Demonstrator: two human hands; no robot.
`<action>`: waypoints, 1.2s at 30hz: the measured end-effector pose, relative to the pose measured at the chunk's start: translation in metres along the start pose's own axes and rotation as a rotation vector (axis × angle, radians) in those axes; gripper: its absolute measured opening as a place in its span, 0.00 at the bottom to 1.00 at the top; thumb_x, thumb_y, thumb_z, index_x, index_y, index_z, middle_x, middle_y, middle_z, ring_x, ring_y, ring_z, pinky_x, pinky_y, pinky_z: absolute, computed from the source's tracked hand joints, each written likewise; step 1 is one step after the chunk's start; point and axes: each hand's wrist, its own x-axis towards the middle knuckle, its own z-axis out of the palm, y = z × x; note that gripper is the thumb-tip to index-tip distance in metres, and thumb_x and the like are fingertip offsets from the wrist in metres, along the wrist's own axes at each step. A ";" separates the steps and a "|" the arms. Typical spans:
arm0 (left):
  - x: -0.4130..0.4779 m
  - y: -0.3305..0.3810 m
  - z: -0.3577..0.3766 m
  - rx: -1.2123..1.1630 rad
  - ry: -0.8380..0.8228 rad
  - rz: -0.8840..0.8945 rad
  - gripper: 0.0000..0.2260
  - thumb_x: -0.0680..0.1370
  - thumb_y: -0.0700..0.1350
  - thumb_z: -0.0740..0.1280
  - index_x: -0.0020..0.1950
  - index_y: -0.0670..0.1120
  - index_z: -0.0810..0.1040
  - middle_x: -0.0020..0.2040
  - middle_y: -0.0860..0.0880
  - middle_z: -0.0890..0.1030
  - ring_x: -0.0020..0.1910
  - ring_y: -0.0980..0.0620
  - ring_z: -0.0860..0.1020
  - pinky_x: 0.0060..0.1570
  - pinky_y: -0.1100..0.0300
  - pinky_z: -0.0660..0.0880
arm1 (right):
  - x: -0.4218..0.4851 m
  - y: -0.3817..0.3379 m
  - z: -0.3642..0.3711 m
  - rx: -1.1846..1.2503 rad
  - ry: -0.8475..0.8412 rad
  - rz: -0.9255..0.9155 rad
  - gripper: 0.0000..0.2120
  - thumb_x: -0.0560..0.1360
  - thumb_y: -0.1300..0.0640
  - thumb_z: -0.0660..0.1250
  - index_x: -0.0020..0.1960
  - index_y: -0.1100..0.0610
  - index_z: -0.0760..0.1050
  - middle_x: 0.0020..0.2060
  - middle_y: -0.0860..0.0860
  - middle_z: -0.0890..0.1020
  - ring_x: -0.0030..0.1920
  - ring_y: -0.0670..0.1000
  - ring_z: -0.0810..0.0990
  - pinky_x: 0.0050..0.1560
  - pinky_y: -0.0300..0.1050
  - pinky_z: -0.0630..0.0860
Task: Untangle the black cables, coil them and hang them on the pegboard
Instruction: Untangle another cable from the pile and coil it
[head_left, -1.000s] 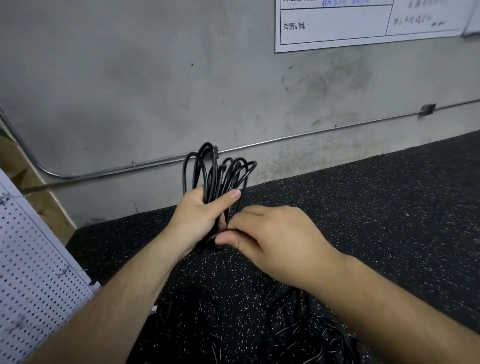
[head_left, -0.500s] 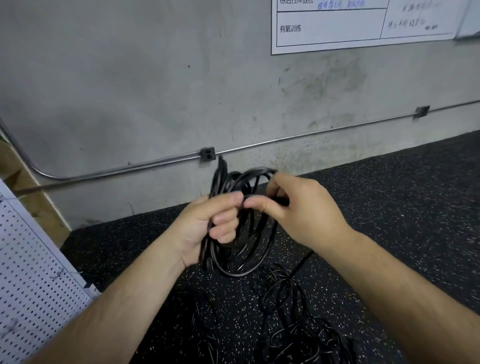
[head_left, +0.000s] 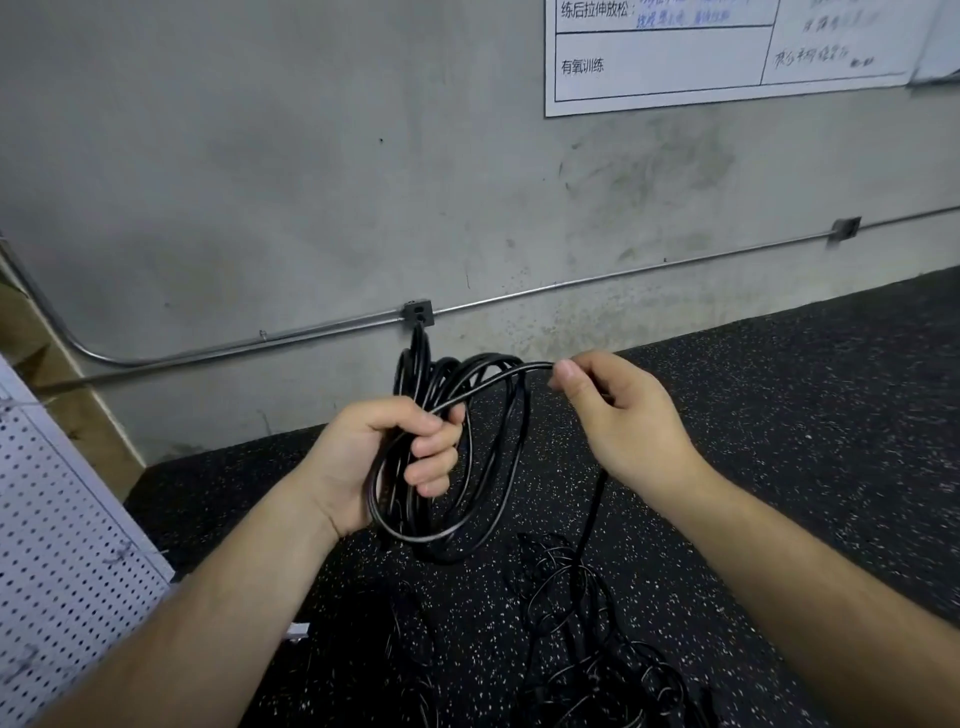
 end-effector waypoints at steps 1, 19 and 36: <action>0.001 -0.002 0.002 0.016 -0.018 -0.034 0.14 0.68 0.42 0.78 0.46 0.40 0.76 0.28 0.50 0.66 0.22 0.54 0.67 0.25 0.60 0.70 | -0.001 -0.005 0.003 -0.020 0.006 -0.017 0.10 0.82 0.46 0.64 0.49 0.49 0.82 0.29 0.39 0.77 0.30 0.40 0.73 0.33 0.32 0.68; 0.008 -0.008 0.024 0.157 0.007 0.003 0.21 0.80 0.46 0.70 0.30 0.45 0.66 0.22 0.51 0.62 0.20 0.57 0.64 0.24 0.63 0.66 | -0.011 -0.017 0.031 0.734 -0.312 0.443 0.05 0.80 0.54 0.67 0.52 0.54 0.79 0.35 0.47 0.82 0.32 0.44 0.80 0.24 0.35 0.67; 0.023 -0.056 0.048 0.768 0.639 0.298 0.03 0.86 0.50 0.57 0.55 0.51 0.67 0.27 0.51 0.75 0.22 0.51 0.73 0.23 0.57 0.70 | -0.005 -0.029 0.053 0.321 -0.249 0.377 0.17 0.80 0.44 0.60 0.64 0.51 0.67 0.52 0.51 0.80 0.49 0.50 0.83 0.48 0.48 0.78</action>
